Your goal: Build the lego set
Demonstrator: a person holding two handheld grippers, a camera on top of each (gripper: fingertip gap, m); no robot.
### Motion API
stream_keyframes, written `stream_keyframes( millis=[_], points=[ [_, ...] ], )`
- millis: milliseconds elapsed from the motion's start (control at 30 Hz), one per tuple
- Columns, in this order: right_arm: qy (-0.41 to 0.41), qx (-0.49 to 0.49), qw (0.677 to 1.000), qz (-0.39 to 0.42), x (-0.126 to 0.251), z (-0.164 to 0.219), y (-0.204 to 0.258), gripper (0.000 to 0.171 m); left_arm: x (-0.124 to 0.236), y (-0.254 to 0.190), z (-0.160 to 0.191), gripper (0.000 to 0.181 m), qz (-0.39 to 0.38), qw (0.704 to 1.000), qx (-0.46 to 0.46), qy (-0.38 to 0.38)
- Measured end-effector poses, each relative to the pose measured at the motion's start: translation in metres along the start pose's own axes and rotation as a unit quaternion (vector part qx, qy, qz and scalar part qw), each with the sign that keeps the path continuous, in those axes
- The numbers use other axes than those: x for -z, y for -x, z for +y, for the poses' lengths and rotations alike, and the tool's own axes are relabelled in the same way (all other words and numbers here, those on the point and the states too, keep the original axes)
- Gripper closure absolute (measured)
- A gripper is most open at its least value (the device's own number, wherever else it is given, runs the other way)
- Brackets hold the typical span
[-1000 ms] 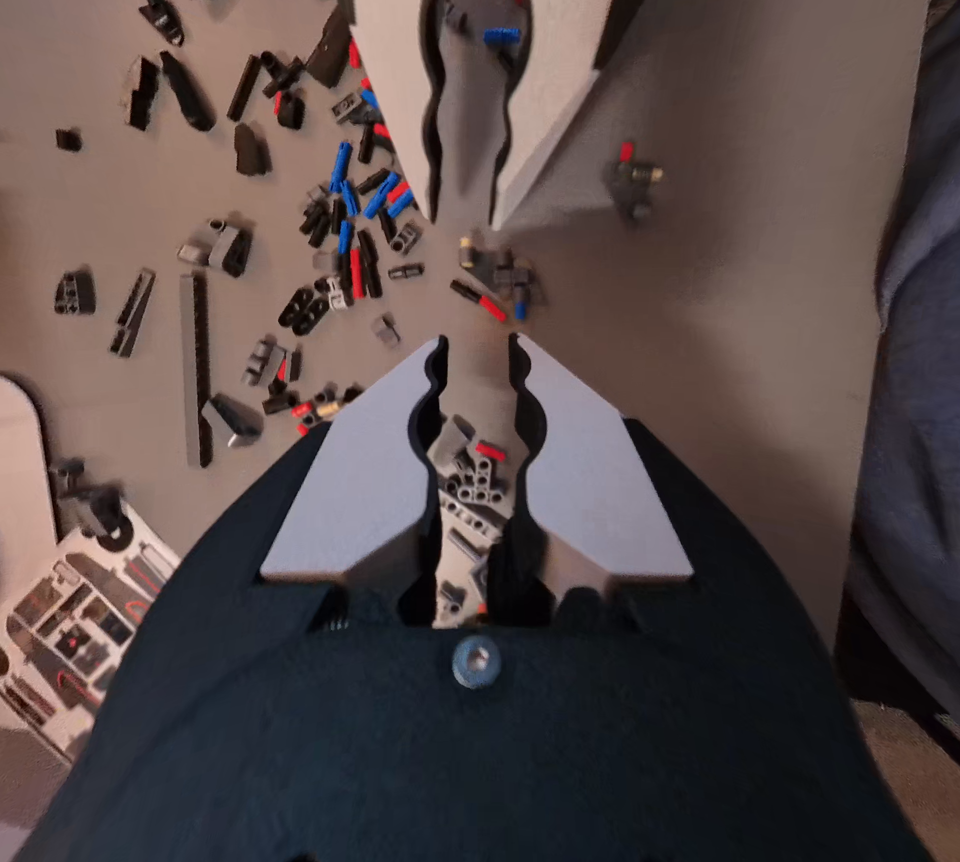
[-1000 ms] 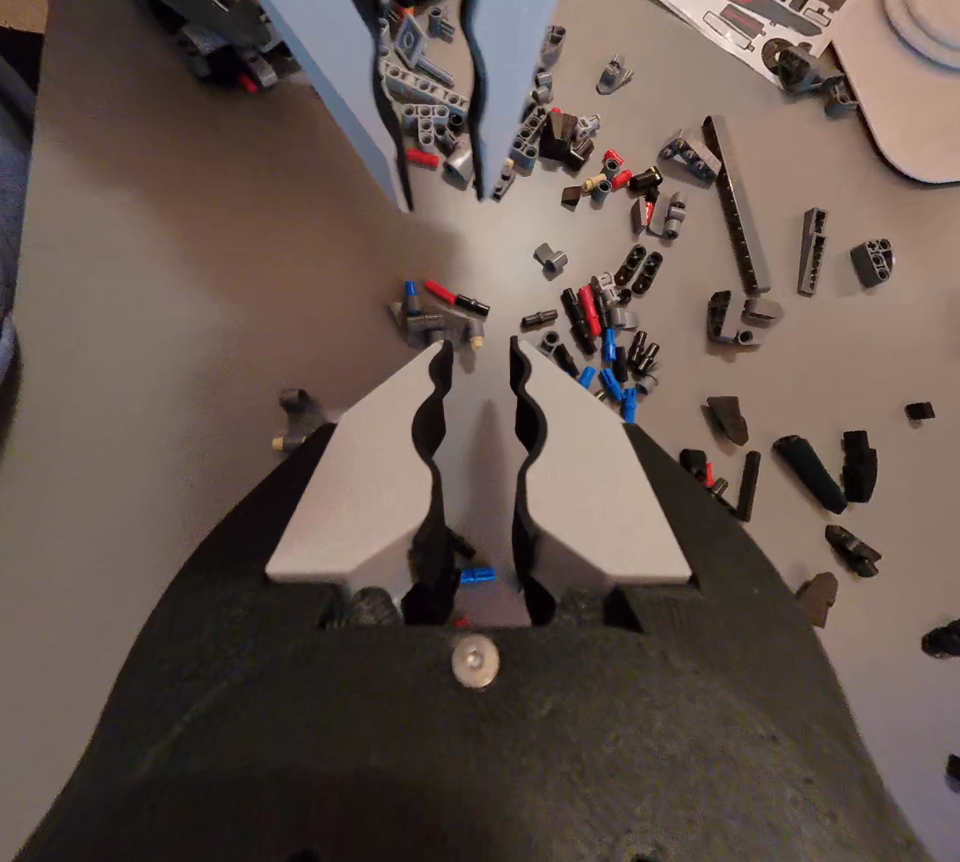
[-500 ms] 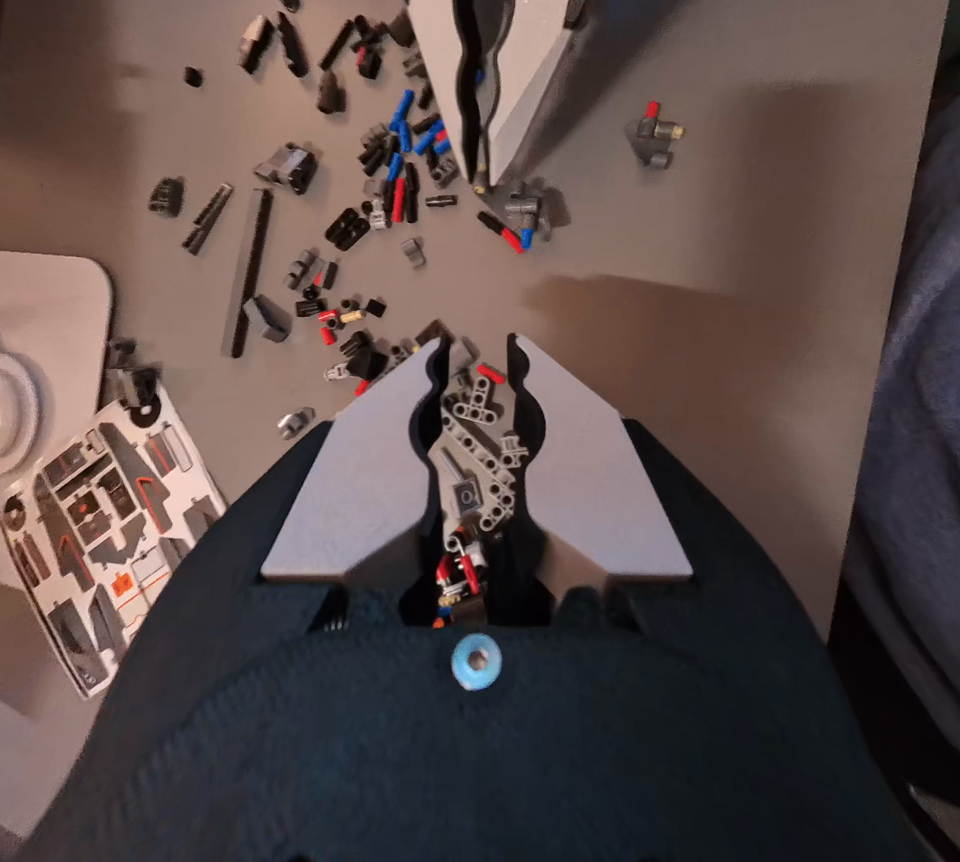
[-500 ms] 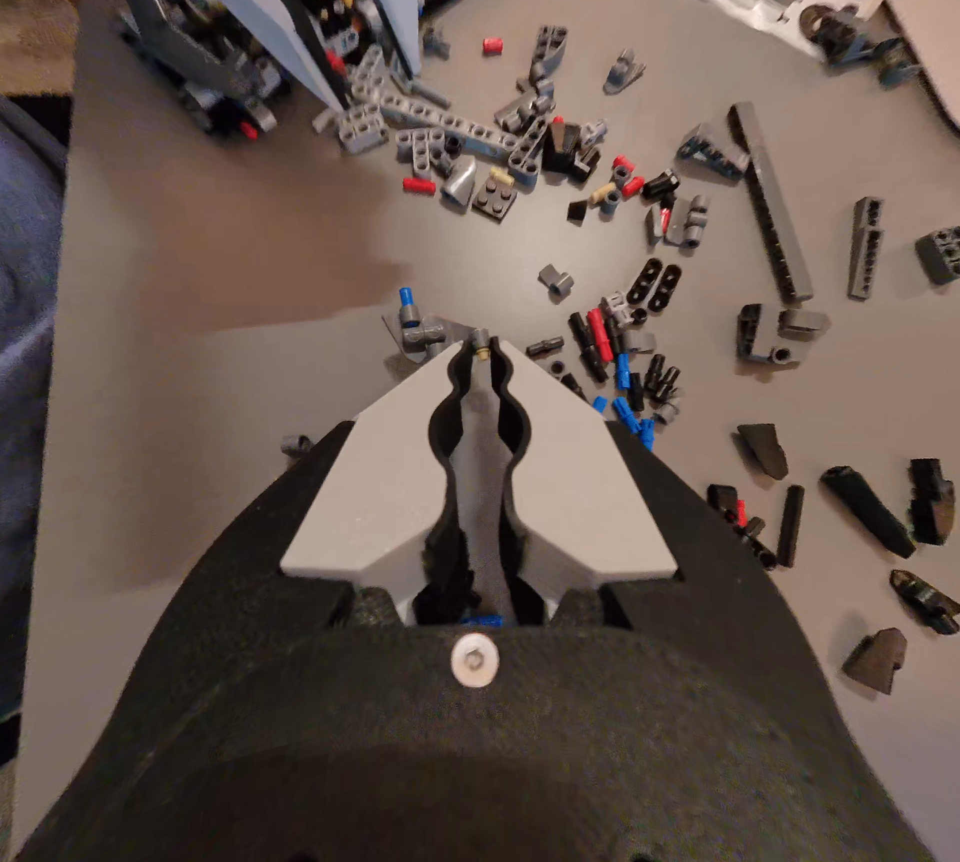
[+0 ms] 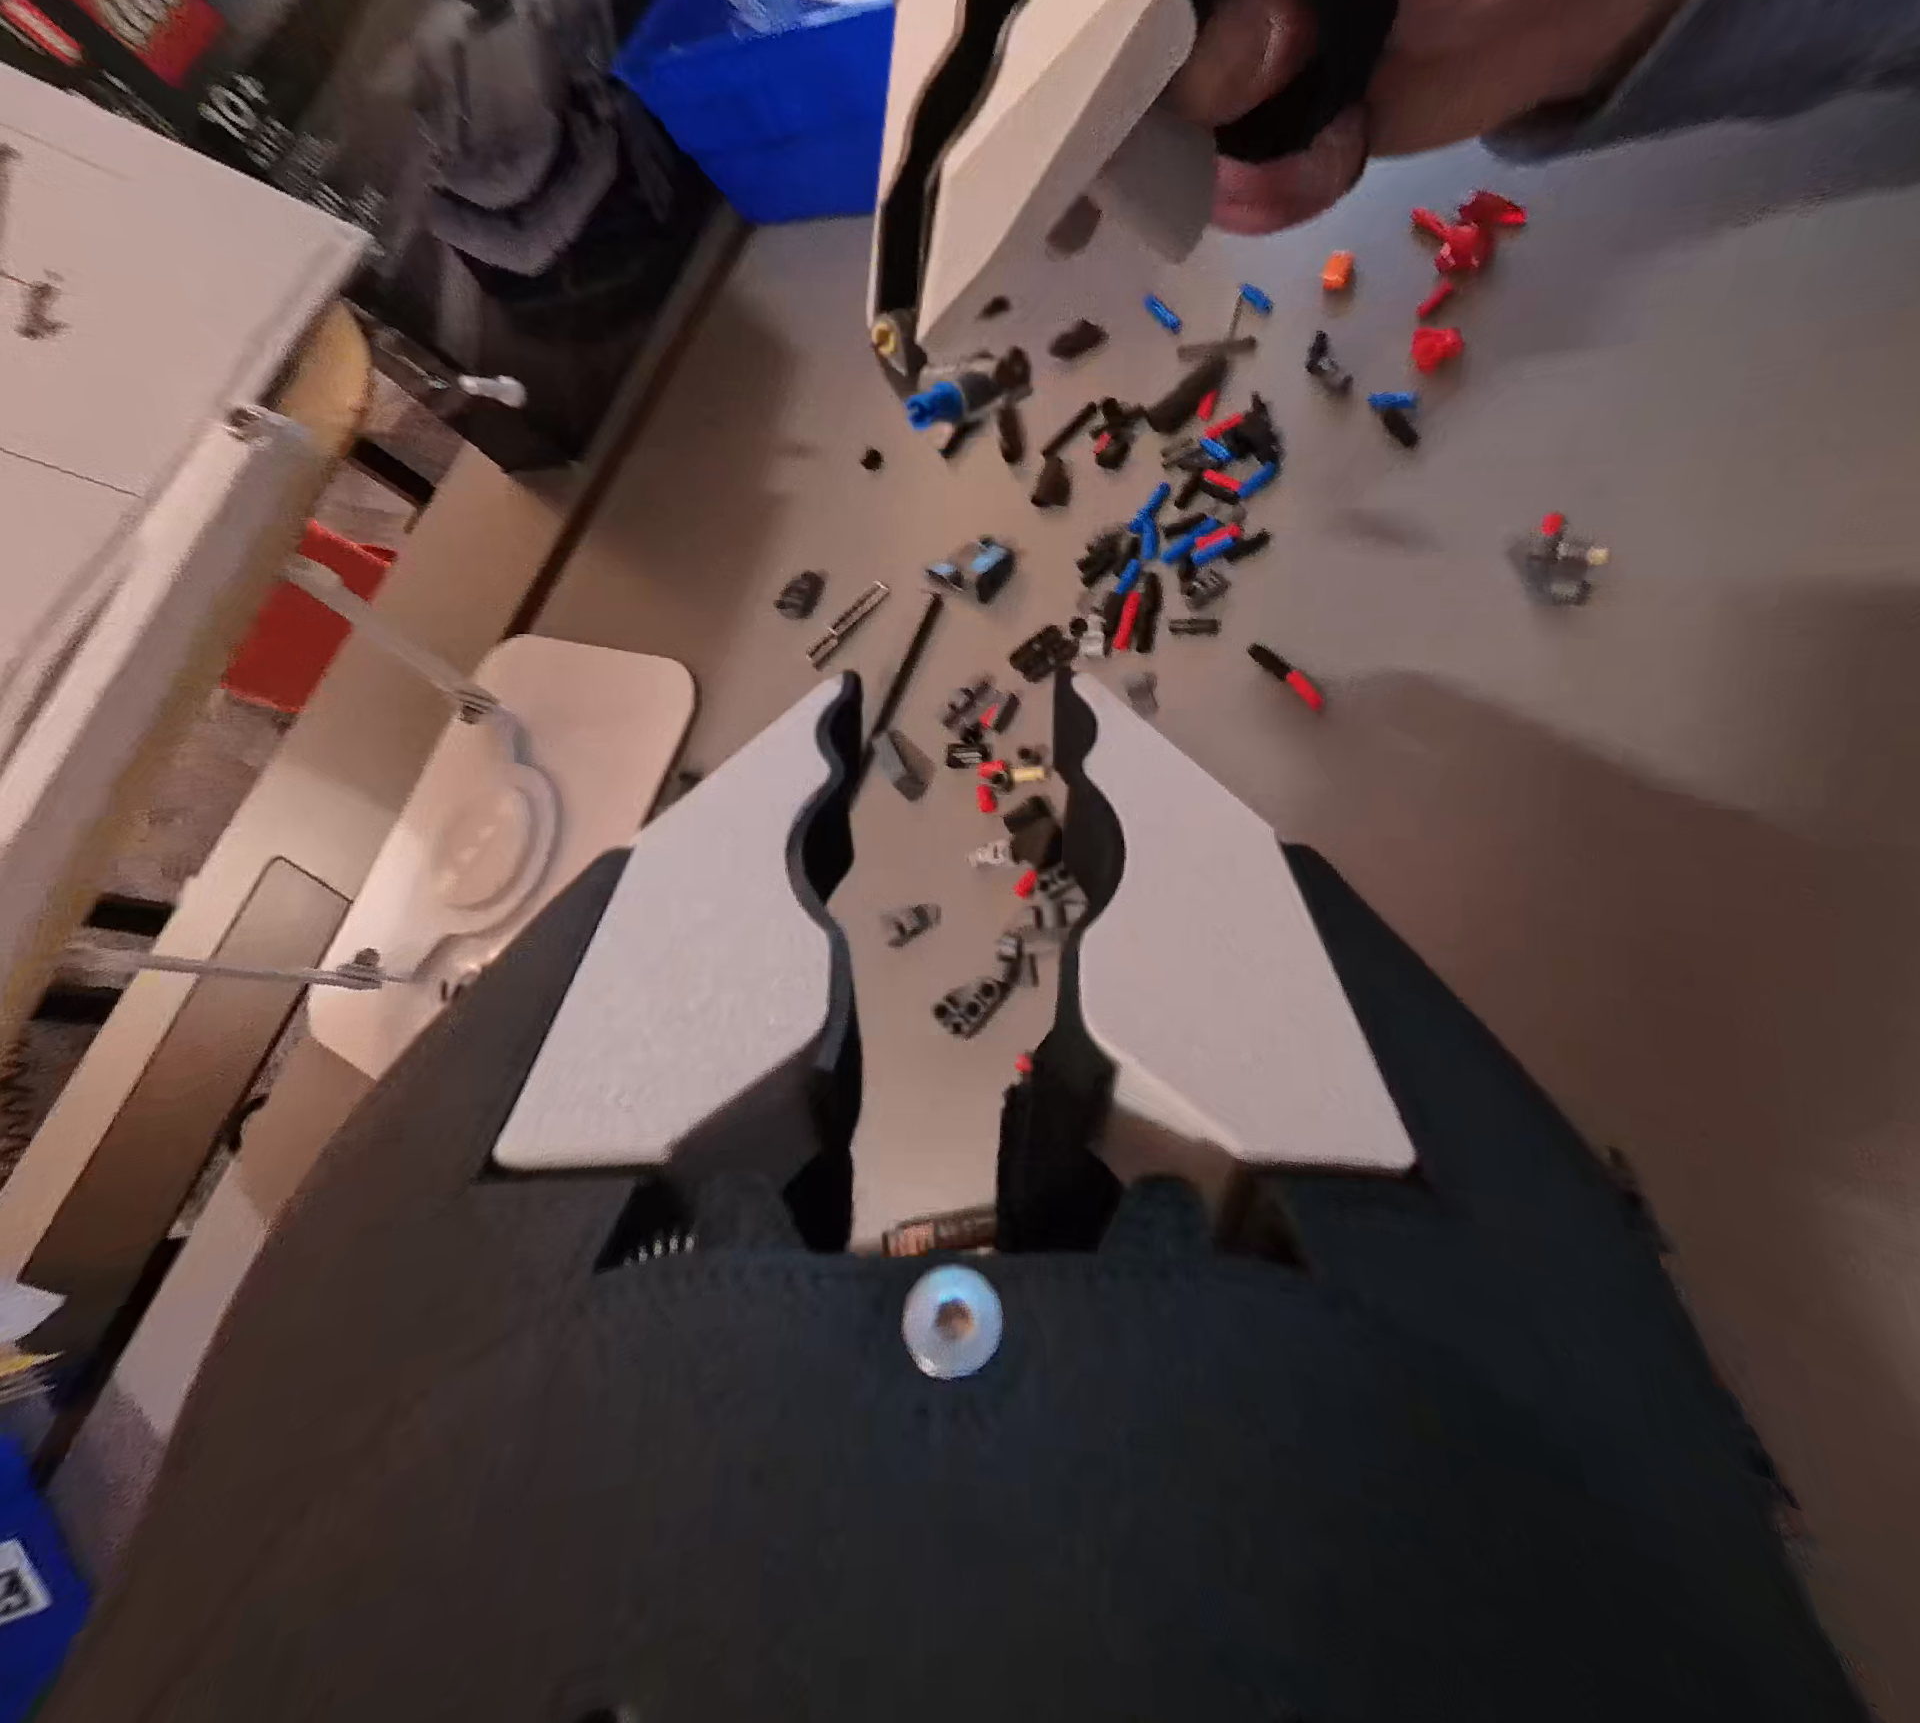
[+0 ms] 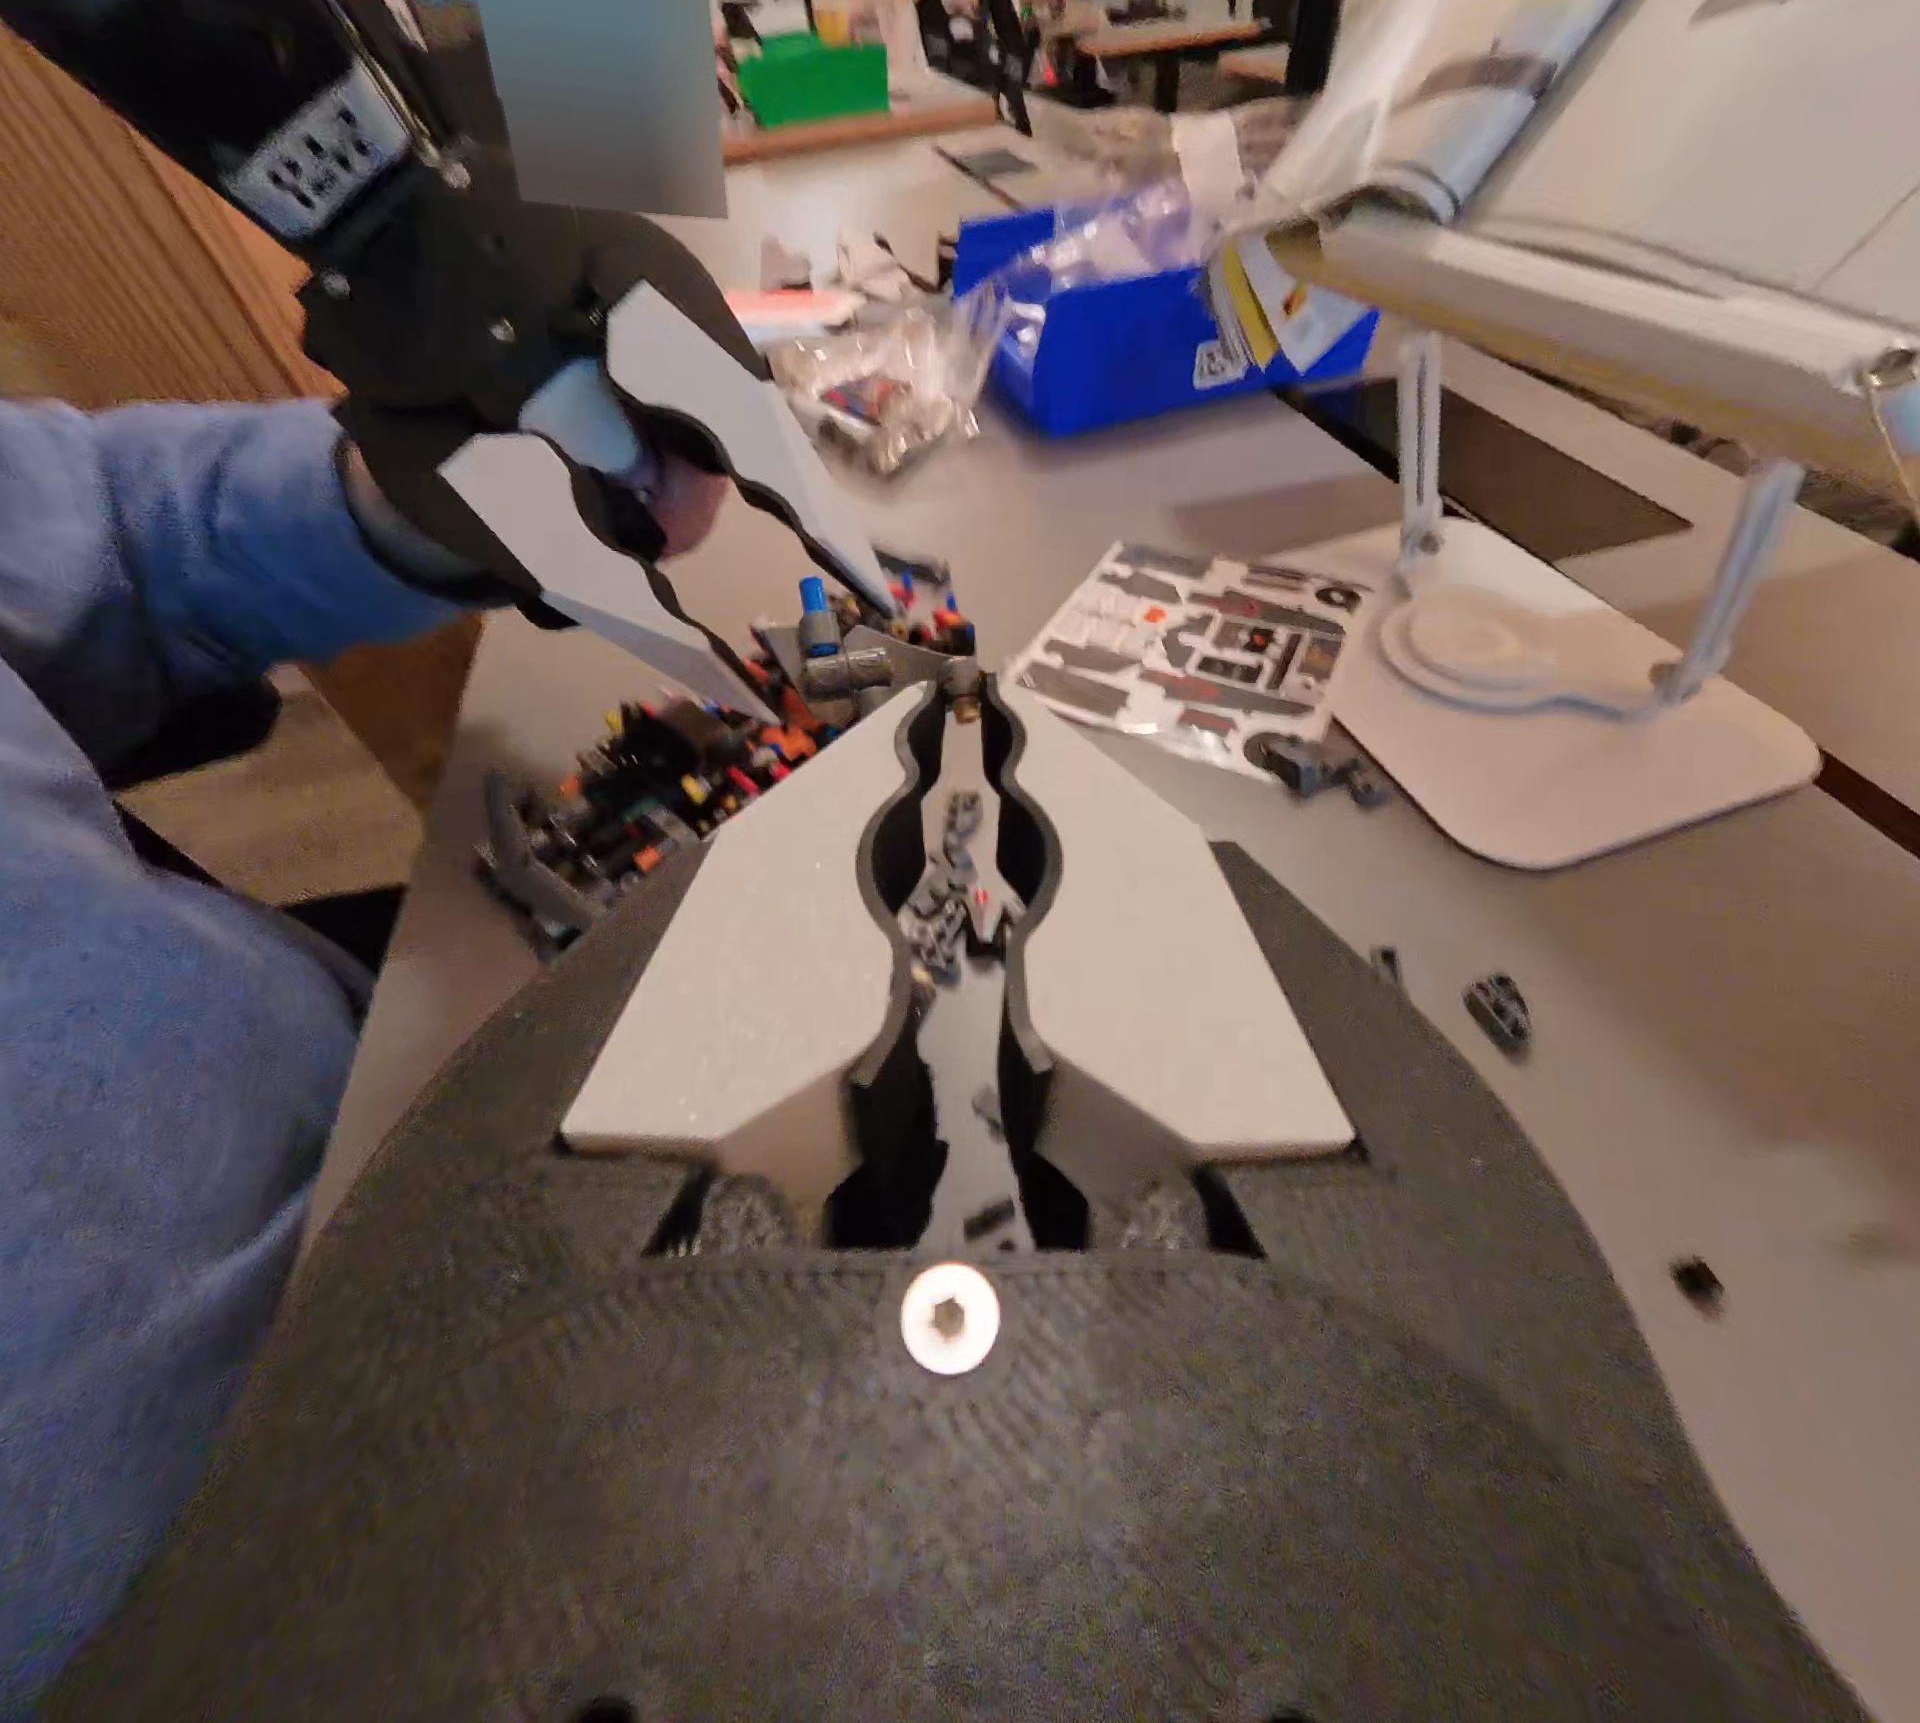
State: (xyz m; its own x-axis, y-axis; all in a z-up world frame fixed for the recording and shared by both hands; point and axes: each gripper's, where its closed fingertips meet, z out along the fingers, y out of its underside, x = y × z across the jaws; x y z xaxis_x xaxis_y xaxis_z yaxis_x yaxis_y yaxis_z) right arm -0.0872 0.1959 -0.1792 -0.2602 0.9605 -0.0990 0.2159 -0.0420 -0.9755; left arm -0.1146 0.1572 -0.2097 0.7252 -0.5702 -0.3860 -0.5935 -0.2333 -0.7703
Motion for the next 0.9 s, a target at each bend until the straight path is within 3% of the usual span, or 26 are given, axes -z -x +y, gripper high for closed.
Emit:
stream_keyframes(
  millis=[33, 367, 800, 900],
  points=[
    [-0.011, -0.005, 1.000, -0.007, -0.003, -0.007, 0.001, 0.167, 0.002, 0.005, -0.005, 0.147, -0.005, 1.000, 0.003, -0.011],
    [-0.137, -0.112, 0.982, -0.059, -0.011, -0.061, -0.017, 0.167, 0.012, 0.053, -0.044, 0.143, -0.088, 0.992, -0.053, -0.077],
    [-0.155, -0.150, 0.972, -0.096, -0.025, -0.067, -0.022, 0.167, 0.012, 0.061, -0.074, 0.140, -0.097, 0.981, -0.074, -0.150],
    [-0.147, -0.151, 0.973, -0.098, -0.029, -0.066, -0.022, 0.167, 0.008, 0.064, -0.068, 0.156, -0.094, 0.981, -0.105, -0.133]
  ],
)
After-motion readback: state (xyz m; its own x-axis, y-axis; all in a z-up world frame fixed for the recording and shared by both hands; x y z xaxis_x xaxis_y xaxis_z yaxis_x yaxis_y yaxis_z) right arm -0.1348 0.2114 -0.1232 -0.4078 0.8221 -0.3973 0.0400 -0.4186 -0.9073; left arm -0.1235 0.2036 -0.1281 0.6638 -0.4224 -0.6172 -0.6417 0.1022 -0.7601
